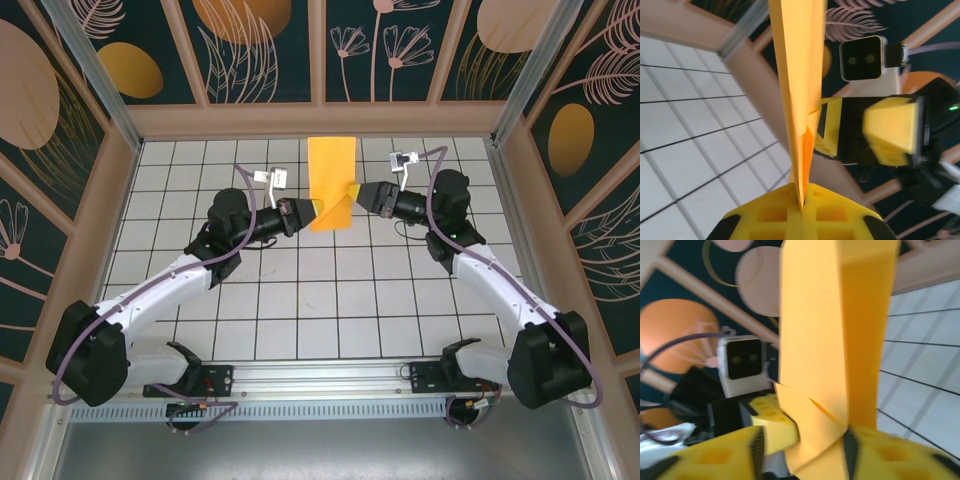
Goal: Fold a paper plane with a square sheet of paper (fold left side to right side)
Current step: Turn over the paper at the center of the table.
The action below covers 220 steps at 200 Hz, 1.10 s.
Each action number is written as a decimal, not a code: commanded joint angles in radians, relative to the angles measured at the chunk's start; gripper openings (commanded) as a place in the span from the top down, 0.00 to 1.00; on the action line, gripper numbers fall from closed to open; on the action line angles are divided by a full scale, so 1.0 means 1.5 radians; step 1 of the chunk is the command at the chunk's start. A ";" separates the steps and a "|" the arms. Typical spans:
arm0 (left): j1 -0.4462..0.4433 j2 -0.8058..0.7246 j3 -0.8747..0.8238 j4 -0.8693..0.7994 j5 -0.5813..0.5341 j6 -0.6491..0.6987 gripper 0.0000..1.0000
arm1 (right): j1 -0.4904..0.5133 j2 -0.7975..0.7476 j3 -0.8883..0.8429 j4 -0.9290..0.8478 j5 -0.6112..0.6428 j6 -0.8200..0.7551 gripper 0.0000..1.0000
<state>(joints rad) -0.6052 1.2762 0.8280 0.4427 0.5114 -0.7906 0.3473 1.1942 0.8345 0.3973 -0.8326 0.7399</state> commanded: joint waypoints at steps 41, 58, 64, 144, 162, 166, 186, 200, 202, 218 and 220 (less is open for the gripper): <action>-0.112 0.029 0.161 -0.511 -0.538 0.209 1.00 | -0.055 -0.060 0.047 -0.528 0.538 -0.178 0.34; -0.155 0.089 0.214 -0.641 -0.717 0.164 1.00 | -0.075 -0.093 0.005 -0.533 0.583 -0.169 0.31; -0.173 0.115 0.235 -0.697 -0.784 0.142 1.00 | -0.080 -0.106 -0.013 -0.529 0.592 -0.165 0.28; -0.247 0.417 0.417 -0.971 -0.878 -0.041 1.00 | -0.103 -0.188 -0.113 -0.519 0.613 -0.137 0.25; -0.248 0.461 0.439 -0.978 -0.842 -0.045 1.00 | -0.103 -0.195 -0.128 -0.510 0.599 -0.133 0.25; -0.248 0.469 0.445 -0.977 -0.835 -0.044 1.00 | -0.104 -0.197 -0.132 -0.507 0.596 -0.133 0.25; -0.248 0.511 0.481 -0.978 -0.804 -0.040 1.00 | -0.103 -0.203 -0.148 -0.494 0.579 -0.130 0.25; -0.247 0.542 0.521 -0.990 -0.805 -0.036 1.00 | -0.104 -0.204 -0.156 -0.485 0.568 -0.131 0.25; -0.248 0.547 0.527 -0.993 -0.807 -0.035 1.00 | -0.103 -0.204 -0.157 -0.484 0.568 -0.132 0.25; -0.248 0.589 0.576 -1.013 -0.818 -0.029 1.00 | -0.103 -0.204 -0.165 -0.475 0.568 -0.132 0.25; -0.248 0.594 0.583 -1.017 -0.818 -0.028 1.00 | -0.103 -0.203 -0.166 -0.475 0.568 -0.132 0.25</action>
<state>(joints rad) -0.9730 2.0933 1.5990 -0.9997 -0.7124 -0.8249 0.1978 0.9073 0.6075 -0.3569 0.0425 0.5327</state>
